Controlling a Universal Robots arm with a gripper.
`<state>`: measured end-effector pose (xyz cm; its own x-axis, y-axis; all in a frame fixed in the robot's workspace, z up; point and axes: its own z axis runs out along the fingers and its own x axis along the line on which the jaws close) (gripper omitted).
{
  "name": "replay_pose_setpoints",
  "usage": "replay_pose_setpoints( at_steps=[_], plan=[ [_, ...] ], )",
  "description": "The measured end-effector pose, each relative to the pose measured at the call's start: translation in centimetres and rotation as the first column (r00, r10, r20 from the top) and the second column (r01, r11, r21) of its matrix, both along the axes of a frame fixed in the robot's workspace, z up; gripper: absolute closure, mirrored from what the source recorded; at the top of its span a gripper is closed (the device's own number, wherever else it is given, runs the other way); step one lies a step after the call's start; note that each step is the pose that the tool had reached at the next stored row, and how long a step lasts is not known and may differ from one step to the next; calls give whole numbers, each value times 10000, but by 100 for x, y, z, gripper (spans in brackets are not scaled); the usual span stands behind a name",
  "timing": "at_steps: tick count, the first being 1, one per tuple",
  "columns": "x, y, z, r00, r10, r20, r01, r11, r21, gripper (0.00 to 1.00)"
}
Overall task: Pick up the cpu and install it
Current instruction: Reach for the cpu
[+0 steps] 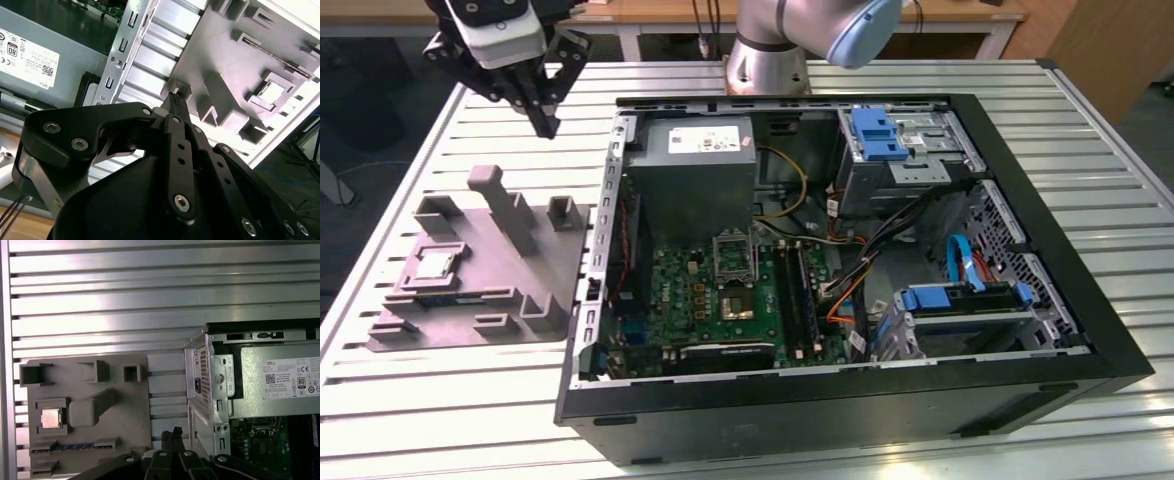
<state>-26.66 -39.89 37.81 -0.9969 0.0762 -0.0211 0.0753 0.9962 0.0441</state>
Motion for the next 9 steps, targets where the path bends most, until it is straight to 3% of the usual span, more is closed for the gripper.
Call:
replay_pose_setpoints(
  at_steps=[9],
  plan=[
    [-66, 0, -6, 10000, 0, -18, 0, 10000, 1, 89]
  ],
)
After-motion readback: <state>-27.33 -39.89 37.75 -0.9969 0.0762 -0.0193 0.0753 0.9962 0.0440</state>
